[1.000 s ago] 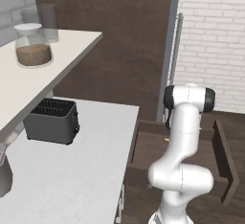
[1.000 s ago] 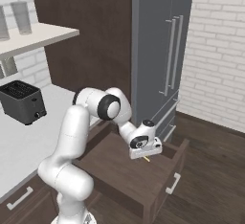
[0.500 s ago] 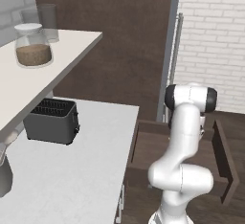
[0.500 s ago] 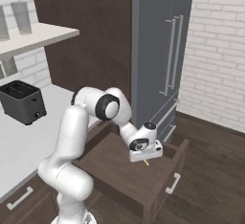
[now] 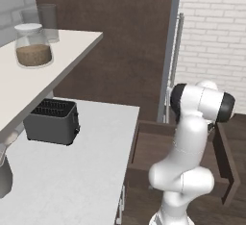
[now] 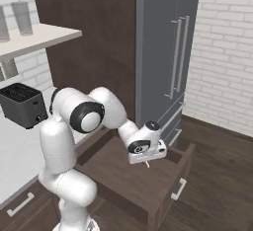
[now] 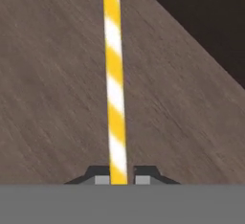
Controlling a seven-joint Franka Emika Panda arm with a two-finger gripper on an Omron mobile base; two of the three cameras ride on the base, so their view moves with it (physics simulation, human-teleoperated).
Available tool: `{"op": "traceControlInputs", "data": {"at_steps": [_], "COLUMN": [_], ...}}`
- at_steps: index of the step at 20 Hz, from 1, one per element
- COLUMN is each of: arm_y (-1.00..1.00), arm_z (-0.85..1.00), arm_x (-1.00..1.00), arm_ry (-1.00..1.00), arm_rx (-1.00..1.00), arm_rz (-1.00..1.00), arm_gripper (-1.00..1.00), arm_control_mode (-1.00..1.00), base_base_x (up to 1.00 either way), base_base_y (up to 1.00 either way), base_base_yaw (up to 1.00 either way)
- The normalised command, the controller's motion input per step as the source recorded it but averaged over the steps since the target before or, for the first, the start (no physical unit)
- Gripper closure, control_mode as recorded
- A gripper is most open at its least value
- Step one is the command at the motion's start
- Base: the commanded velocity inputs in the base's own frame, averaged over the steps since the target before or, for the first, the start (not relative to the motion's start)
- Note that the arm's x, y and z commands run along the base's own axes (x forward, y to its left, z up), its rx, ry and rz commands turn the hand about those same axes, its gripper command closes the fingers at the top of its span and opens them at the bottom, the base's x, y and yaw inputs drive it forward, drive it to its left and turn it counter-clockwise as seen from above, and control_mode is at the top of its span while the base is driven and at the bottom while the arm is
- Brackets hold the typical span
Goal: Take a straw from the drawer in front and place it inside the glass cup on the dining counter.
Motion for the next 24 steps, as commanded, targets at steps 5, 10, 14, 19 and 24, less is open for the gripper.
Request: {"op": "traceControlInputs", "data": {"at_steps": [5, 10, 14, 19, 24], "arm_y": [0.22, 0.16, 0.20, 0.19, 0.22], "arm_z": [1.00, 1.00, 1.00, 1.00, 1.00], "arm_x": [0.04, 0.32, 0.07, -0.21, -0.46], "arm_ry": [0.00, 0.00, 0.04, 0.01, 0.03], "arm_rx": [0.07, 0.01, 0.00, 0.00, 0.00], "arm_rz": [0.00, -0.03, -0.05, -0.13, -0.21], "arm_gripper": [1.00, 1.00, 1.00, 1.00, 1.00], "arm_control_mode": [-1.00, -1.00, -1.00, -1.00, -1.00], "base_base_x": [0.00, 0.00, 0.00, 0.00, 0.00], "base_base_y": [0.00, 0.00, 0.00, 0.00, 0.00], "base_base_yaw": [0.00, 0.00, 0.00, 0.00, 0.00]}}
